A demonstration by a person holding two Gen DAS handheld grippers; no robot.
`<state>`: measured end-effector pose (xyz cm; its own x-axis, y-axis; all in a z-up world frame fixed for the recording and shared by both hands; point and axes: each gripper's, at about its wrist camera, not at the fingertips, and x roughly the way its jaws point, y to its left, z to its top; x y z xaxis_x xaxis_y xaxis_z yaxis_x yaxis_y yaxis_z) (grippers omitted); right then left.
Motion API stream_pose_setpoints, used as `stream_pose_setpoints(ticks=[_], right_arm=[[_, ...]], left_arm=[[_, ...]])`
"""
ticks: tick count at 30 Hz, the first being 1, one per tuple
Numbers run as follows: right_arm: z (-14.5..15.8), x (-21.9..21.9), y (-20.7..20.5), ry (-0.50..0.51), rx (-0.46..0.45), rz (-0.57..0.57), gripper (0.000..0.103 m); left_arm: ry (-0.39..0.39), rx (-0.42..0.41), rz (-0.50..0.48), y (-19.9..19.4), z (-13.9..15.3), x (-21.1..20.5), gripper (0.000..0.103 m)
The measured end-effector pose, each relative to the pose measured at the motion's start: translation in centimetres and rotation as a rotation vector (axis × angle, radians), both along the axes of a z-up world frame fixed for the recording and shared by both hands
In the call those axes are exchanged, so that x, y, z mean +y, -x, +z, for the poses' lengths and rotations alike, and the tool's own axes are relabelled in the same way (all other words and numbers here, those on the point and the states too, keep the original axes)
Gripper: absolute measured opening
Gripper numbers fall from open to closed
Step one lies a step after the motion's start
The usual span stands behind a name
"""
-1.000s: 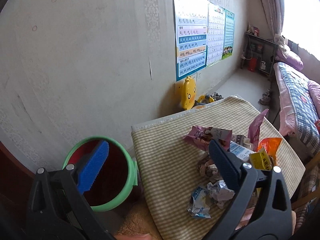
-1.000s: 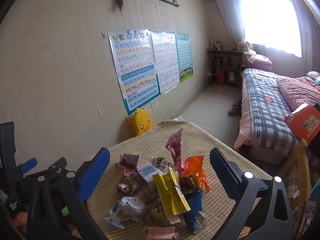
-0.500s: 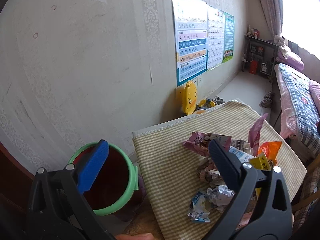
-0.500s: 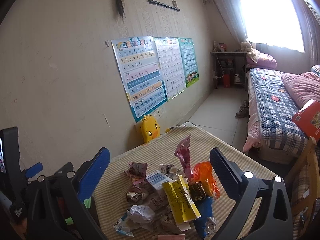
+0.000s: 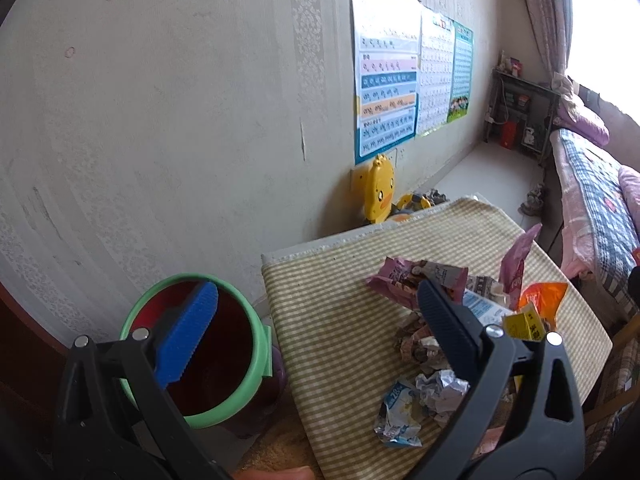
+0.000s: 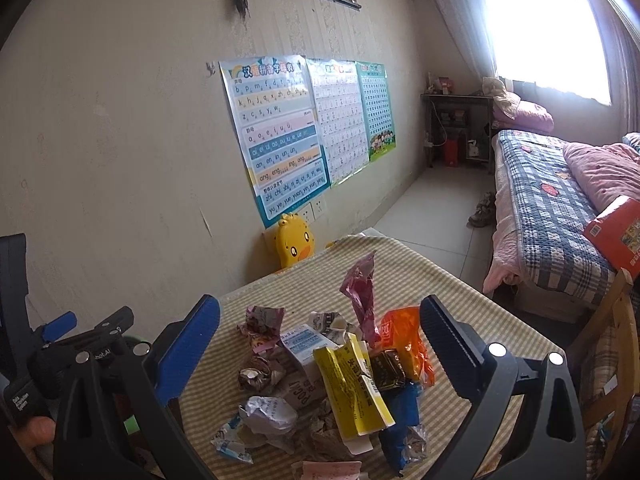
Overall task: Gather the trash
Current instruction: 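Grasp the blue-white snack wrapper with the left tool while the right tool grasps the yellow box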
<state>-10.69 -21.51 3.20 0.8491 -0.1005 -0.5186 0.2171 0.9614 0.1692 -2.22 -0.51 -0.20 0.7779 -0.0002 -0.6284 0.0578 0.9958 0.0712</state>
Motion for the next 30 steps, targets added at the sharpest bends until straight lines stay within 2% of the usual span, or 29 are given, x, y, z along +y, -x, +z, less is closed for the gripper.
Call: stream_pose_setpoints(ticks=[4,6,11,13,15,18,23,25,26,27,28,30], right_arm=[[-1.5,-1.3,-0.2,-0.002,0.067,-0.012,0.096],[-2.9,-2.0,0.0,0.013,0.119,-0.025,0.096],[-7.0,-2.6,0.9,-0.014,0.263,-0.003,0.096],[-8.7,-2.8,1.5,-0.041,0.314,0.0,0.096],[-9.8,-2.9,1.8,-0.059,0.346,-0.001,0.096],[-11.2,-3.1,1.9,-0.079,0.387,-0.006,0.096],[-11.7,-3.5,1.6,-0.091,0.399,-0.017,0.095],[-11.7,-3.4,1.5,-0.084,0.402,-0.018,0.096],[-11.8,-3.4,1.5,-0.085,0.403,-0.017,0.096],[-11.9,-3.5,1.4,-0.087,0.405,-0.016,0.096],[-12.0,-3.5,1.2,-0.091,0.406,-0.013,0.096],[-12.1,-3.4,1.0,-0.093,0.411,0.001,0.096]], left_arm=[[-0.043,0.053,-0.053,0.0,-2.4,-0.3,0.098],[-0.074,0.105,-0.083,0.3,-4.6,-0.7,0.098],[-0.024,0.266,-0.187,0.9,-9.7,-1.5,0.098],[-0.069,0.298,-0.19,1.1,-11.5,-2.1,0.098],[-0.103,0.32,-0.252,1.5,-12.9,-3.1,0.098],[-0.114,0.343,-0.32,1.7,-13.8,-4.3,0.098],[-0.15,0.412,-0.341,1.3,-15.8,-5.3,0.095],[-0.164,0.444,-0.337,1.2,-16.8,-5.4,0.088],[-0.165,0.455,-0.332,1.2,-17.1,-5.1,0.08],[-0.153,0.463,-0.333,1.1,-17.3,-5.1,0.072],[-0.13,0.471,-0.336,1.0,-17.2,-4.9,0.068],[-0.111,0.48,-0.336,0.8,-17.2,-4.6,0.049]])
